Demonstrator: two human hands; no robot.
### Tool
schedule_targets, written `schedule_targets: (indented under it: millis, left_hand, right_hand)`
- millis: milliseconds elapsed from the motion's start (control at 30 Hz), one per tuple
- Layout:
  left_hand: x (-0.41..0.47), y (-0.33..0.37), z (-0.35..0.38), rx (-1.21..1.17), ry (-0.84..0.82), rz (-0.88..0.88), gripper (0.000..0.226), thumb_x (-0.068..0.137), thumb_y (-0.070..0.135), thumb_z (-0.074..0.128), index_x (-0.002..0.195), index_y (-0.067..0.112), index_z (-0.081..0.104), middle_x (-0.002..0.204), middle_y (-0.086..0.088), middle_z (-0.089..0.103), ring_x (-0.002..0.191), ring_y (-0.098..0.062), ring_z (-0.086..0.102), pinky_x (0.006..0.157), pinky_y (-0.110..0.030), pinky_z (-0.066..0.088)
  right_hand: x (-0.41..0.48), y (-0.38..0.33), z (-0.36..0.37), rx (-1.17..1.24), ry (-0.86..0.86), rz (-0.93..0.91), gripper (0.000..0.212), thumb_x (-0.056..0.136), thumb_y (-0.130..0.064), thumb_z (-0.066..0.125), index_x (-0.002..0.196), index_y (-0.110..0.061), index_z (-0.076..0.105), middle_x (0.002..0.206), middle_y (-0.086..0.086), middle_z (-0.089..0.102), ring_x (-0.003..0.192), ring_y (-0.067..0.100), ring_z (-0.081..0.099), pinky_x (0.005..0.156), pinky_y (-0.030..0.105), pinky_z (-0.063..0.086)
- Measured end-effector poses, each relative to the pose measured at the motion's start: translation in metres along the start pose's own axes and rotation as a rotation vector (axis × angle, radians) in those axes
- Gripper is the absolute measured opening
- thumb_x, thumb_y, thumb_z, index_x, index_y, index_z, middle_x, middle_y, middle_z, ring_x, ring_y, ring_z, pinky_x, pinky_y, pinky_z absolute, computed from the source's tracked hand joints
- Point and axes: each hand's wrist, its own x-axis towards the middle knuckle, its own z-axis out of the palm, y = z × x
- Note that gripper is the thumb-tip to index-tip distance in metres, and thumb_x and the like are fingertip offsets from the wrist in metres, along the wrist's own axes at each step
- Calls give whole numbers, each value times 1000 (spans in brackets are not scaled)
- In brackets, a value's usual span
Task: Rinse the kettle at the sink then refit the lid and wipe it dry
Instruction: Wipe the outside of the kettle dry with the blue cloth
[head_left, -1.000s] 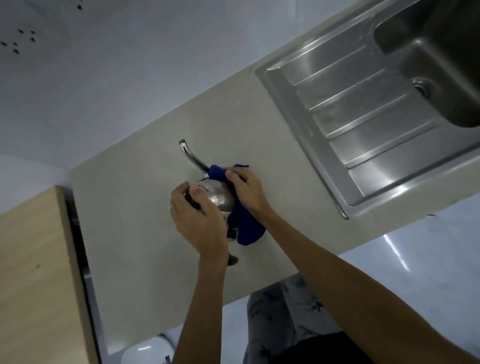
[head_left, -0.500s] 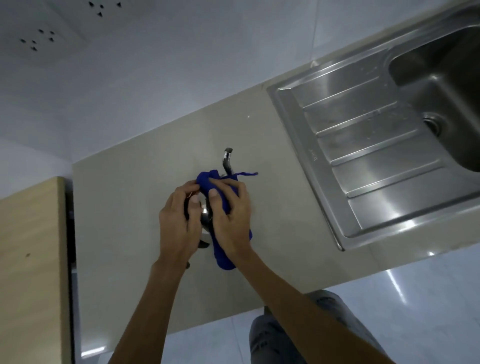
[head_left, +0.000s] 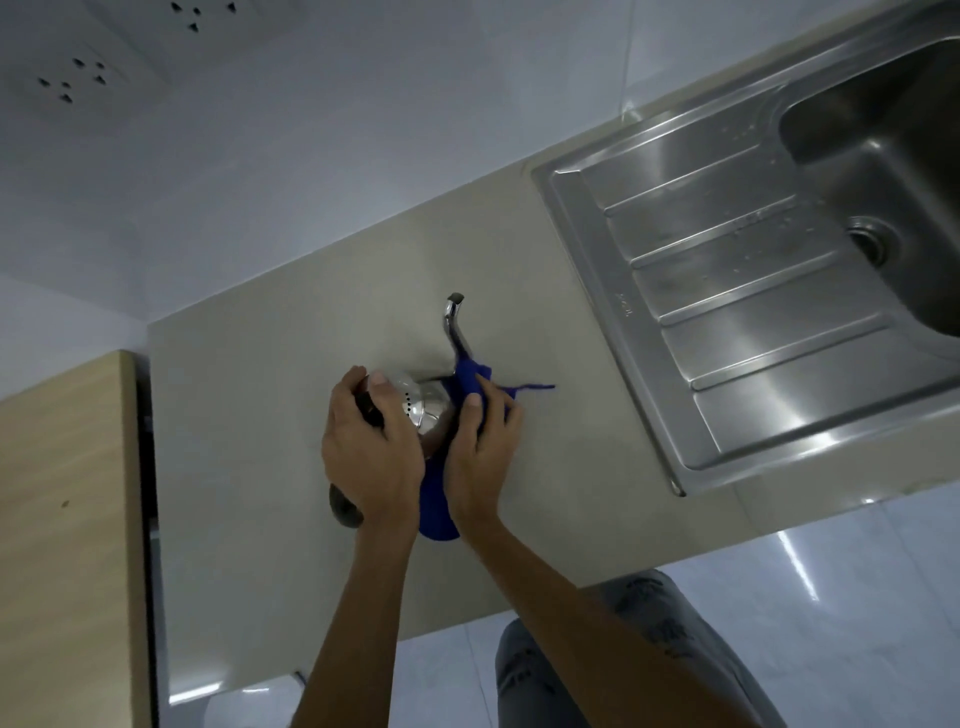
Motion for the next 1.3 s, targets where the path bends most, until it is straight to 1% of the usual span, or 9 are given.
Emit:
schedule_targets:
  millis: [67, 233, 333, 500, 667, 833, 1100, 1200, 1300]
  left_hand:
    - [0, -1, 2, 13, 20, 25, 53, 97, 49, 37, 119, 11, 67, 102, -9, 76, 90, -27, 72, 77, -45, 58]
    - [12, -7, 1, 7, -28, 151, 47, 97, 39, 40, 116, 7, 69, 99, -13, 77, 86, -31, 72, 74, -46, 58]
    - [23, -13, -1, -42, -90, 227, 42, 97, 35, 44, 113, 7, 71, 86, -14, 75, 74, -31, 69, 66, -45, 57]
    - [42, -23, -4, -163, -293, 365, 39, 99, 29, 46, 116, 4, 70, 70, -4, 63, 57, -19, 58, 56, -38, 51]
    - [52, -18, -11, -218, -553, 560, 40, 93, 19, 45, 117, -2, 69, 95, -3, 73, 83, -3, 66, 78, -24, 51]
    - [36, -12, -19, -42, -561, 535, 44, 93, 26, 40, 128, 10, 62, 135, -3, 65, 120, -23, 64, 117, -48, 37]
    - [-4, 9, 2, 13, -204, -49, 70, 90, 58, 29, 143, 18, 51, 161, -7, 38, 155, -32, 12, 124, -56, 16]
    - [-2, 7, 3, -83, -186, -34, 68, 88, 52, 29, 140, 18, 54, 156, -1, 45, 155, -27, 12, 123, -44, 21]
    - [10, 2, -3, -95, -259, 71, 59, 90, 45, 33, 137, 17, 56, 154, -2, 48, 155, -26, 16, 116, -23, 16]
  right_hand:
    - [5, 2, -1, 42, 20, 203, 36, 102, -39, 40, 132, -24, 55, 125, -4, 47, 118, 16, 49, 107, 44, 44]
    - [-21, -5, 0, 1, -61, -85, 44, 102, -45, 36, 135, -21, 52, 135, -2, 44, 124, 13, 48, 105, 24, 41]
    - [-1, 12, -14, -22, -45, 120, 32, 106, -29, 37, 130, -16, 54, 129, 8, 51, 104, -7, 51, 88, 7, 40]
    - [52, 10, -58, -7, -58, 84, 21, 104, -30, 42, 114, -21, 59, 114, 5, 64, 103, 21, 62, 90, 37, 50]
    - [113, -16, -89, 32, -136, -17, 34, 101, -38, 45, 125, -22, 62, 114, 7, 69, 100, 25, 66, 87, 44, 53]
    - [138, -34, -68, -71, -432, -51, 31, 102, -32, 49, 129, -23, 62, 117, 2, 71, 102, 22, 69, 94, 47, 56]
    - [123, -44, -13, -216, -787, -91, 33, 102, -35, 49, 127, -21, 65, 122, -1, 68, 108, 13, 65, 100, 37, 53]
    - [119, -47, -15, -160, -863, 128, 39, 101, -39, 40, 104, -17, 72, 92, 3, 72, 80, 13, 67, 82, 32, 52]
    - [123, -40, -26, -59, -927, 266, 38, 103, -31, 33, 116, -21, 68, 97, 5, 72, 84, 21, 69, 84, 33, 54]
